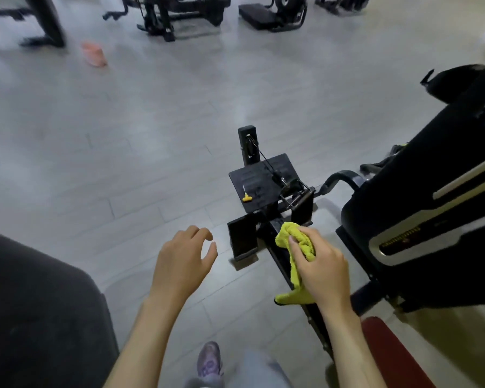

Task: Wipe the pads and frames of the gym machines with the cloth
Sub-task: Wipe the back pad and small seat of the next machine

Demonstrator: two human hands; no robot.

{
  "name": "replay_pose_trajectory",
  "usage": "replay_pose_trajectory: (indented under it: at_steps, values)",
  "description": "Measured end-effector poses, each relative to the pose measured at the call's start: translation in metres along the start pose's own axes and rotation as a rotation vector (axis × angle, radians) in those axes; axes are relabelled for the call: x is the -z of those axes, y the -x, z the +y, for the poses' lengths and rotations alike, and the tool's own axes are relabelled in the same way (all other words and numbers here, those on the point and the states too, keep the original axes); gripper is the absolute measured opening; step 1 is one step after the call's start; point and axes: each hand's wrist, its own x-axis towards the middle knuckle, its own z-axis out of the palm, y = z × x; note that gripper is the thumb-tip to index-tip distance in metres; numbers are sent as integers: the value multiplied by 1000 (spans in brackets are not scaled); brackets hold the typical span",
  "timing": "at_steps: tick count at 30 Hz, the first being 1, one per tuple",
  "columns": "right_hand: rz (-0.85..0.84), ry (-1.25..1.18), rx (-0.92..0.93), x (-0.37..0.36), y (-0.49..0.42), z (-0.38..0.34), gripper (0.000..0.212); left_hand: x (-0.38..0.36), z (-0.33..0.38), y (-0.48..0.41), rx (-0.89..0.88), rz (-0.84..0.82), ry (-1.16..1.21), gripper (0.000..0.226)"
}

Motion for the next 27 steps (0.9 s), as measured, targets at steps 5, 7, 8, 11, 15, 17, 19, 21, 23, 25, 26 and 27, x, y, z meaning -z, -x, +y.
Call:
replay_pose_trajectory:
  at_steps: [5, 7, 8, 11, 15, 17, 19, 21, 23, 25, 26, 27]
  values:
    - [-6, -35, -38, -37, -84, -23, 19, 7, -41, -88, 40, -6, 24, 17]
    - [-15, -39, -49, -56, -123, -26, 20, 6, -53, -132, 37, -11, 17, 17]
    - [-20, -41, -55, -65, -144, -27, 21, 4, -57, -157, 32, -9, 10, 17]
    - [10, -66, -84, -96, -212, -29, 24, 2, -67, -237, 5, -21, 4, 17]
    - [41, -106, -151, -134, -310, -36, 26, -3, -82, -349, -55, -86, -14, 19]
    - [45, -139, -174, -148, -360, -42, 25, -1, -89, -402, -70, -119, -16, 19]
    - [46, -149, -178, -160, -409, -48, 24, 1, -97, -456, -72, -114, -20, 19]
    - [45, -134, -176, -172, -455, -54, 21, 3, -105, -505, -68, -113, -20, 20]
    - [55, -129, -182, -184, -497, -60, 20, 5, -113, -551, -84, -119, -10, 20]
    - [68, -133, -188, -198, -541, -67, 19, 4, -123, -597, -104, -118, -4, 20]
    - [77, -129, -191, -207, -563, -70, 18, 3, -128, -621, -109, -119, -2, 20]
    - [85, -119, -198, -216, -585, -73, 18, 0, -134, -645, -113, -125, 2, 21]
